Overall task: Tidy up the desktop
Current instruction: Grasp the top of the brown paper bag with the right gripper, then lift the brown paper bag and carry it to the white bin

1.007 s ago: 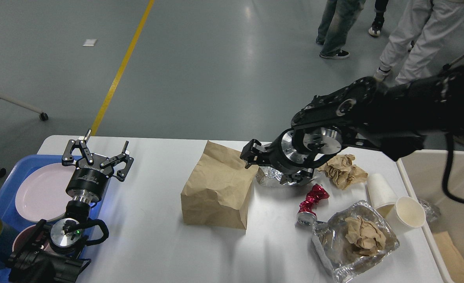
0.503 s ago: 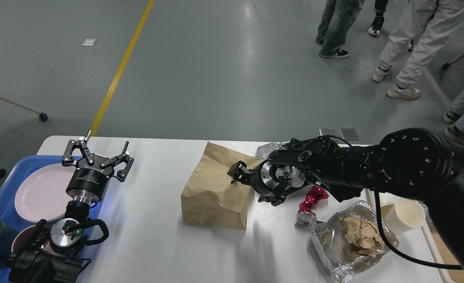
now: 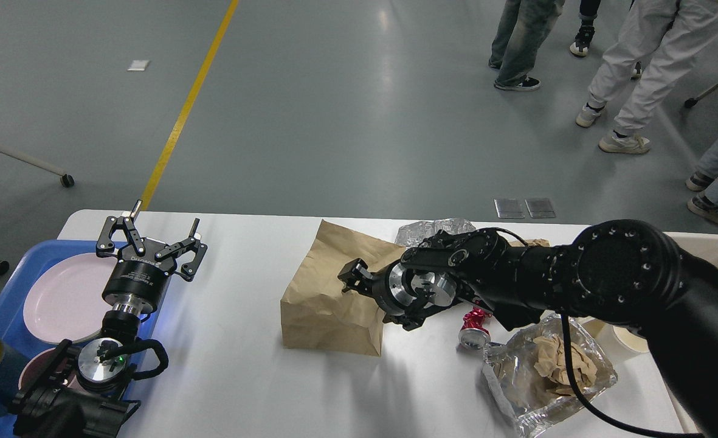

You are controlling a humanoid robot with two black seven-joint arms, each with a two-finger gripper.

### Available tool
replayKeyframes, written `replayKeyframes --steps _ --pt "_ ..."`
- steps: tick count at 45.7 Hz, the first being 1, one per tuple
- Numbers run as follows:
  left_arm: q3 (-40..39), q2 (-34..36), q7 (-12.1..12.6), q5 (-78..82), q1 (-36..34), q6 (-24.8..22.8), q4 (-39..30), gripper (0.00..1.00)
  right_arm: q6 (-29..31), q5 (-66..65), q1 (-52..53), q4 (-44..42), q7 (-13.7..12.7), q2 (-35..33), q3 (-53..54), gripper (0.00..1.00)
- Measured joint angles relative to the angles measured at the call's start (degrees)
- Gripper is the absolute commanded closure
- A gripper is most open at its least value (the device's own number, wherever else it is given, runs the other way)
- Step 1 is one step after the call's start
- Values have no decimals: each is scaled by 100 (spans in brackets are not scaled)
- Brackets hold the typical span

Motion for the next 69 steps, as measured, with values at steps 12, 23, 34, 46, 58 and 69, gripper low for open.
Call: replayKeyframes --steps 12,23,34,46,58,69 --pt "0 -3 0 0 0 0 0 3 -155 -846 -443 -64 0 -5 1 52" --pt "0 2 0 0 0 0 0 3 -110 -884 -531 15 0 29 4 100" --pt "0 3 0 0 0 2 0 3 -154 -842 -566 54 -8 44 0 100" --pt "0 2 0 0 0 3 0 3 -142 -818 -503 111 -24 72 -9 100" --pt "0 -2 1 0 0 3 0 3 -93 -737 156 1031 -200 -334 -34 100" --pt "0 0 8 0 0 1 0 3 -48 -488 1523 2413 -448 -838 -354 100"
